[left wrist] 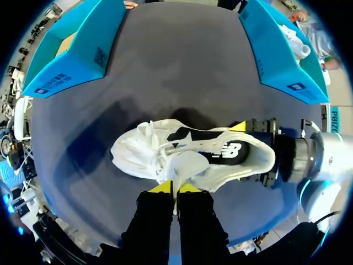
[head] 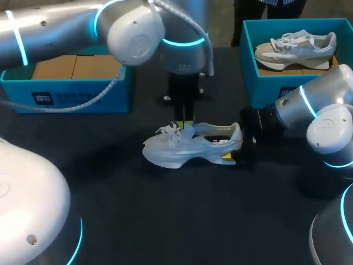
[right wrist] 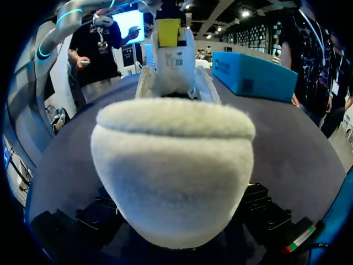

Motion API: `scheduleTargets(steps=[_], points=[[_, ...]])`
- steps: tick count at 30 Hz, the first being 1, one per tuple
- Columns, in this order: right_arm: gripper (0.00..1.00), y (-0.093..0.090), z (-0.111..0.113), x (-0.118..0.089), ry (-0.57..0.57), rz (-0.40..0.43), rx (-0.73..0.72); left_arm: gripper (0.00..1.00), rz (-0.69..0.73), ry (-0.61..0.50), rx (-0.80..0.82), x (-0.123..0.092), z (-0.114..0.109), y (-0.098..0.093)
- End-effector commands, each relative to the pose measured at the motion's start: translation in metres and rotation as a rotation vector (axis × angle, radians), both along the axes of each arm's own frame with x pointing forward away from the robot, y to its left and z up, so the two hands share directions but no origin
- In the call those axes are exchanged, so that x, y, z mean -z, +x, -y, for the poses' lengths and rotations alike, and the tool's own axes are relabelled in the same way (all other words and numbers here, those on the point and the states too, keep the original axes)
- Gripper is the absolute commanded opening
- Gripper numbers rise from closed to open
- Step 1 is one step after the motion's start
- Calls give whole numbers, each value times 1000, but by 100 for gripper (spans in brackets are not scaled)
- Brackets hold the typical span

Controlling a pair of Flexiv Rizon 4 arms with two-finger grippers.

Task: Take the shoe out of the shoebox, open the shoe tongue, remove and reinsert the insole, then place the shoe into the shoebox

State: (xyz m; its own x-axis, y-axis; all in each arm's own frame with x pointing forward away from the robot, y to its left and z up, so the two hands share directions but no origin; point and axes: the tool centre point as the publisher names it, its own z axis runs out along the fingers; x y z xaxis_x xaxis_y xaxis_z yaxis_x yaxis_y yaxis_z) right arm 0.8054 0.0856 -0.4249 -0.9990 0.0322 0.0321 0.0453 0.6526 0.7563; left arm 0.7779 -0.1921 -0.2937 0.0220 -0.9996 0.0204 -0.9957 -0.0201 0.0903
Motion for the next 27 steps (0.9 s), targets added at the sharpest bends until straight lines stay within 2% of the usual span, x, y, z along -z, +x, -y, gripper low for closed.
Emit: scheduleTargets(steps=[1,5,9,19,27], points=[[0,1,-2,1,-3,0,1,0,21,-88,5,-18,-18,-10],[0,1,-2,1,-3,0,1,0,29,-94,15,-25,-30,-17],[0,1,-2,1,-3,0,1,0,35,-79,14,-20,-39,-16],[0,1,-2,1,-3,0,1,0,25,-9,15,10,-70,-14],[0,1,-2,1,-3,0,1,0,18,89,10,42,-97,-17]])
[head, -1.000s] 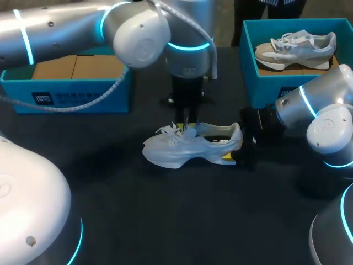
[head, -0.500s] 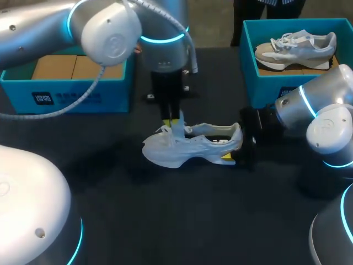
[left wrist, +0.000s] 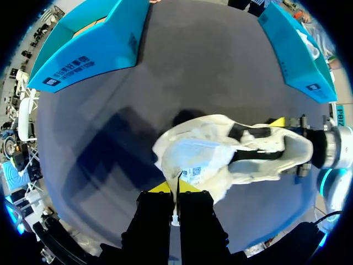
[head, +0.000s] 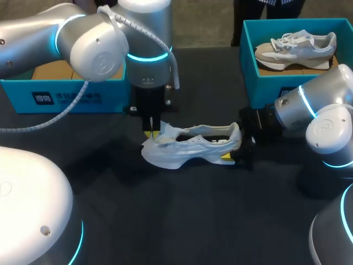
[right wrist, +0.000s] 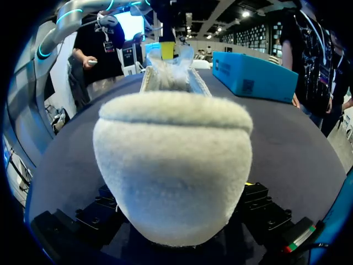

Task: Take the shoe out of the shoebox, open the shoe tongue, remove and reinsert the insole, then place the shoe into the shoebox

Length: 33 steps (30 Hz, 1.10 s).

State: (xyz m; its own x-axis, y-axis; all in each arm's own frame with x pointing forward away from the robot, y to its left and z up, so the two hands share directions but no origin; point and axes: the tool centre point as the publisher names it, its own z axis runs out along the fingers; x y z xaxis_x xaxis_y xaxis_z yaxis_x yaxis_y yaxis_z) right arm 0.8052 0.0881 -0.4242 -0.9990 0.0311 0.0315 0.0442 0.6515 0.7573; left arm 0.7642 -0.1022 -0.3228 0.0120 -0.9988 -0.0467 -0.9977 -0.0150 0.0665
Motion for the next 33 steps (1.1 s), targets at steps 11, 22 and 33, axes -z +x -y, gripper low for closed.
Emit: scheduleTargets(steps=[11,22,33], points=[[0,1,0,2,-5,-1,2,0,2,129,-31,56,-23,5],[0,1,0,2,-5,-1,2,61,3,160,-28,65,-19,10],[0,1,0,2,-5,-1,2,100,10,53,-51,15,-16,12]])
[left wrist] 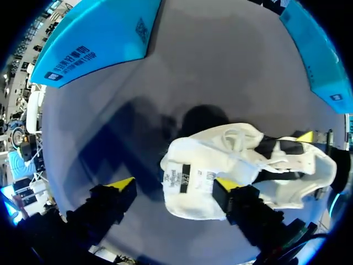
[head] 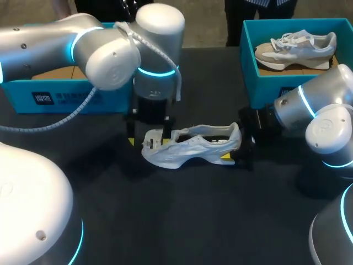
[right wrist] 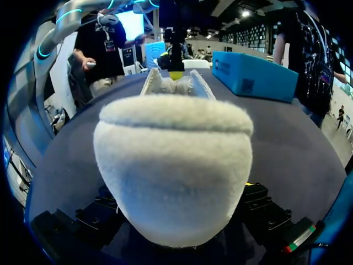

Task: Take the shoe out of the shoebox, open the shoe tongue, remove and reinsert the insole, then place the shoe into the shoebox

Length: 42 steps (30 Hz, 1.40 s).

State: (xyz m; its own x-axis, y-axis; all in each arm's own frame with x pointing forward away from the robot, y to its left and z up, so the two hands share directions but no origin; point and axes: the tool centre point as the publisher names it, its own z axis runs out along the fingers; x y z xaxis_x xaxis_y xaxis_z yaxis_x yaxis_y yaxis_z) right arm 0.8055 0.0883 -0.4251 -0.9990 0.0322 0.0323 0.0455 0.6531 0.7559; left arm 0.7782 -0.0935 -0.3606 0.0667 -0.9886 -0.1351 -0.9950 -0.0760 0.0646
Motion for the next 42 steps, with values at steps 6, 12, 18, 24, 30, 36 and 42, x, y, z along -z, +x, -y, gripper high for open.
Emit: scheduleTargets(steps=[6,12,18,24,30,36,42], points=[[0,1,0,1,-3,0,1,100,16,-73,36,-46,7,9],[0,1,0,1,-3,0,1,100,27,-112,184,-68,20,15],[0,1,0,1,-3,0,1,100,1,-185,399,-96,25,23],[0,1,0,1,-3,0,1,100,-68,-237,702,-129,29,31],[0,1,0,1,-3,0,1,100,-123,-259,990,-152,38,31],[0,1,0,1,-3,0,1,100,-140,-258,1189,-167,49,29],[0,1,0,1,-3,0,1,0,-143,-321,1332,-183,52,26]])
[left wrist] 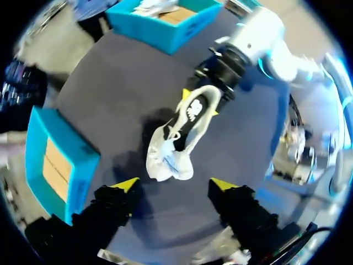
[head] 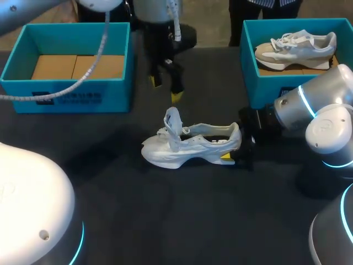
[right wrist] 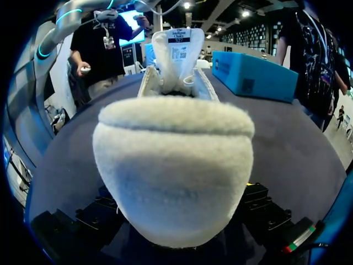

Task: Take the shoe out of the shoebox, open the shoe tongue, remove and reinsert the insole, then place the shoe into the shoebox

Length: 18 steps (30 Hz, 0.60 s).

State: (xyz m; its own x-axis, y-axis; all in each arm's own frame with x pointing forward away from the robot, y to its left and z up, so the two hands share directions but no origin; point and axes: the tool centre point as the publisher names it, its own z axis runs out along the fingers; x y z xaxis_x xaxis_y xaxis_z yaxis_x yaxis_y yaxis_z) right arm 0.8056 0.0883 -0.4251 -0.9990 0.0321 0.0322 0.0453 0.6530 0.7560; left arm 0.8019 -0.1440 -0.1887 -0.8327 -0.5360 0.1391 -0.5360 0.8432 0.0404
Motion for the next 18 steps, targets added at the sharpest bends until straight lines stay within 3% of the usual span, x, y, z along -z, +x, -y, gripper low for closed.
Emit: scheduleTargets(steps=[1,8,18], points=[[0,1,0,1,-3,0,1,0,-35,-61,300,-13,1,2],[0,1,0,1,-3,0,1,0,-51,-124,439,-25,0,-3],[0,1,0,1,-3,0,1,0,-51,-97,484,-24,7,-6]])
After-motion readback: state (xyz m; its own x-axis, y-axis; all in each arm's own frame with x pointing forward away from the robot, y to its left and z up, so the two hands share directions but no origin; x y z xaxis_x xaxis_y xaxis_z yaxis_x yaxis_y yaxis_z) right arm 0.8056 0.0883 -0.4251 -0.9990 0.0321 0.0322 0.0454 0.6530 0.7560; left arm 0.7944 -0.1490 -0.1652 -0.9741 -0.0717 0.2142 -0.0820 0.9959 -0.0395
